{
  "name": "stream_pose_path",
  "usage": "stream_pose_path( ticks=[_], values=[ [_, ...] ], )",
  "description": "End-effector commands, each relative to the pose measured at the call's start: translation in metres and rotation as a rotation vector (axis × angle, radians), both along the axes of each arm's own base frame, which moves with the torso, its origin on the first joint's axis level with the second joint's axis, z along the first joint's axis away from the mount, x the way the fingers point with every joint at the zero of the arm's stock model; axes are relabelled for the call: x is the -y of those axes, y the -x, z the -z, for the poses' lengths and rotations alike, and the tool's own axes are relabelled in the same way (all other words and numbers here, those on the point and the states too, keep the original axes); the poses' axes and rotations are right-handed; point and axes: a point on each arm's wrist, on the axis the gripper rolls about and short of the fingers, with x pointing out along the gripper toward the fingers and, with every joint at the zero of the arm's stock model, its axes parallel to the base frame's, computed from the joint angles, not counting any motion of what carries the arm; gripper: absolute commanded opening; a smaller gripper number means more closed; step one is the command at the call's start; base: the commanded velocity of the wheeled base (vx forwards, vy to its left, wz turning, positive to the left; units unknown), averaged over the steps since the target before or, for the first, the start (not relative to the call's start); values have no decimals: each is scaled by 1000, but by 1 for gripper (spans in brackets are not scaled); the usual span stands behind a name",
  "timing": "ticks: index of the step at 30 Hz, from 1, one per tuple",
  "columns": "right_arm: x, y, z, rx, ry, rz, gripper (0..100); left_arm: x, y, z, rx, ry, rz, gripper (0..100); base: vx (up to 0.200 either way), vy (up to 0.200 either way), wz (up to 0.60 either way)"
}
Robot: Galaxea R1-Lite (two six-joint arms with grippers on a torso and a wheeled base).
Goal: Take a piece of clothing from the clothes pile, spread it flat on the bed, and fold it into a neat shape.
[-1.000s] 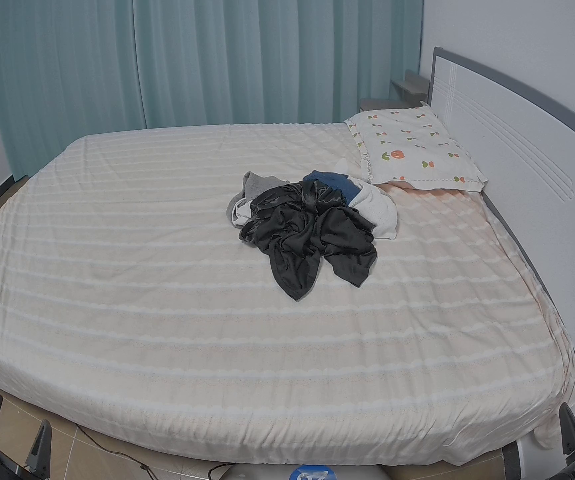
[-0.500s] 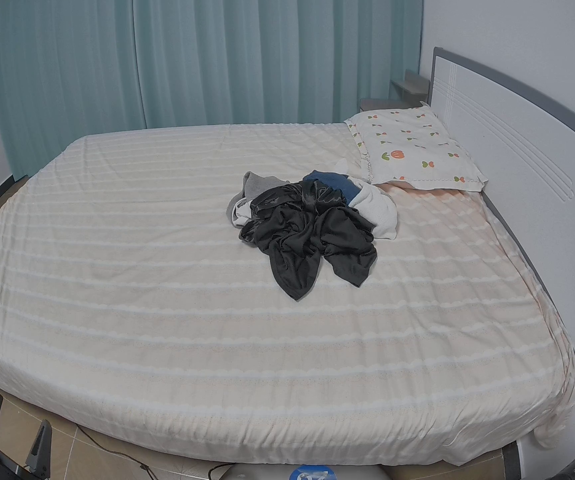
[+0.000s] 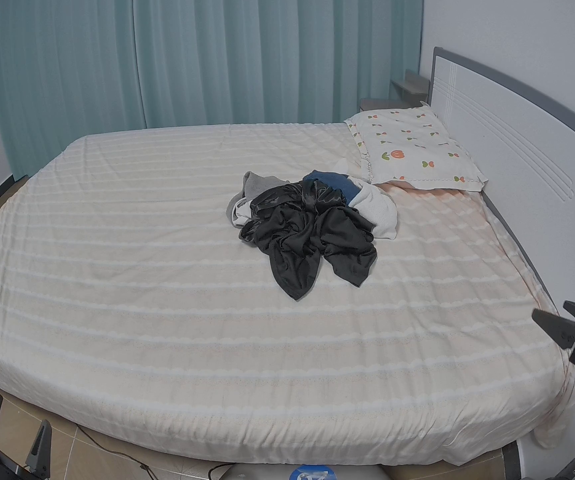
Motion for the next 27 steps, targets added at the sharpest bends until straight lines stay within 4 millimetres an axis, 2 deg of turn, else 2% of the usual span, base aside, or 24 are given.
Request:
stream_pose_path(
  ticks=[1, 2, 3, 4, 8, 10, 12, 19, 27],
  values=[
    [-89, -227, 78, -261, -70, 25, 100, 0, -1, 5, -9, -1, -4, 100, 0, 0, 0],
    [-95, -240, 85, -261, -74, 30, 100, 0, -1, 5, -9, 1, -4, 100, 0, 0, 0],
    [-95, -242, 85, -261, -73, 32, 100, 0, -1, 5, -9, 1, -4, 100, 0, 0, 0],
    [-104, -264, 98, -270, -78, 38, 100, 0, -1, 5, -9, 1, -4, 100, 0, 0, 0],
    [-117, -296, 114, -318, -120, 61, 100, 0, -1, 5, -10, 1, -3, 100, 0, 0, 0],
    [-122, -302, 117, -328, -142, 65, 100, 0, -1, 5, -10, 1, -3, 100, 0, 0, 0],
    [-131, -320, 124, -341, -180, 81, 100, 0, -1, 5, -9, 3, -4, 100, 0, 0, 0],
    [-144, -351, 146, -384, -198, 99, 100, 0, -1, 5, -10, 1, -6, 100, 0, 0, 0],
    [-159, -365, 154, -384, -224, 95, 100, 0, -1, 5, -10, 1, -6, 100, 0, 0, 0]
  ],
)
